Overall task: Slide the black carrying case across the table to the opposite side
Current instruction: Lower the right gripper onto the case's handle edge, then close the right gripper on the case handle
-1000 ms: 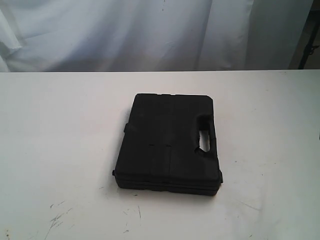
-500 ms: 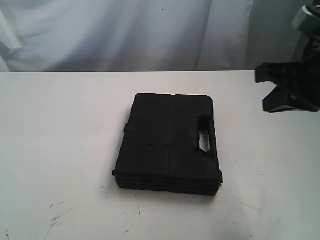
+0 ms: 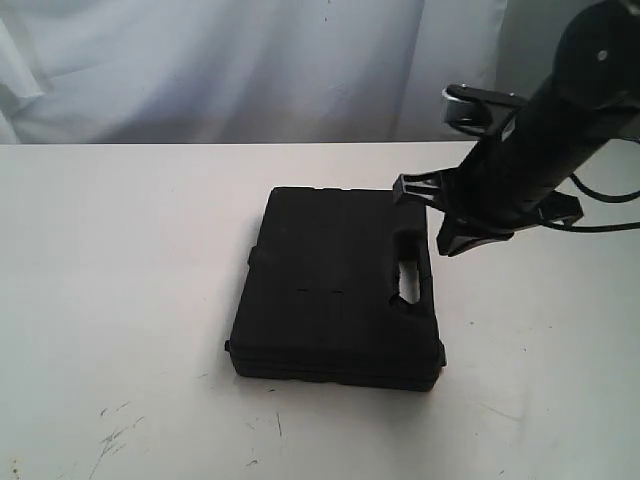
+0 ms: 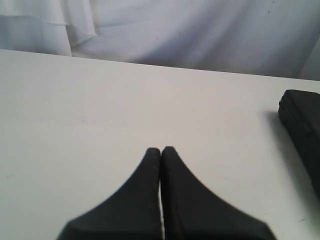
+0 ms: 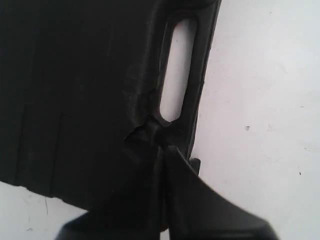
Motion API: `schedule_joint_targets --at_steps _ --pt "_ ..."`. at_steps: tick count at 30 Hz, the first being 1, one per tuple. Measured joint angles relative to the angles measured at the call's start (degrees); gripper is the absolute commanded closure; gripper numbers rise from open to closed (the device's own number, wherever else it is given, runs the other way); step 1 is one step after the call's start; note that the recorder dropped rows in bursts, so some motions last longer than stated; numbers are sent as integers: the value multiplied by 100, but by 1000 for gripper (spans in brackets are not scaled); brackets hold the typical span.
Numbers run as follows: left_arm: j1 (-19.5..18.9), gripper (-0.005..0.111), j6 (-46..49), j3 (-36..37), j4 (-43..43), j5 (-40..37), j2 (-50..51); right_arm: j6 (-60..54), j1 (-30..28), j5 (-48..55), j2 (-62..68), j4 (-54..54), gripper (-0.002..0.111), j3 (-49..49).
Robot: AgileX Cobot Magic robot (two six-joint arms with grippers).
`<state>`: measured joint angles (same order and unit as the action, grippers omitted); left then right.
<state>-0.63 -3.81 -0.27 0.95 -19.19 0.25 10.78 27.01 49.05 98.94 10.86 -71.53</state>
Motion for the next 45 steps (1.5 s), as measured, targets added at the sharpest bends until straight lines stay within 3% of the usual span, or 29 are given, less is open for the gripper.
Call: schedule_joint_targets --at_steps 8,25,33,40,45 --pt "0 107 0 0 0 0 0 400 102 11 836 -336 69 -634" --pt "0 107 0 0 0 0 0 658 102 -688 2071 -1024 68 -992" --pt "0 107 0 0 0 0 0 658 102 -518 2265 -1024 78 -1196" --pt "0 107 0 0 0 0 0 702 102 -277 2301 -1024 108 -1204" --pt "0 107 0 0 0 0 0 734 102 -95 2304 -1164 108 -1218"
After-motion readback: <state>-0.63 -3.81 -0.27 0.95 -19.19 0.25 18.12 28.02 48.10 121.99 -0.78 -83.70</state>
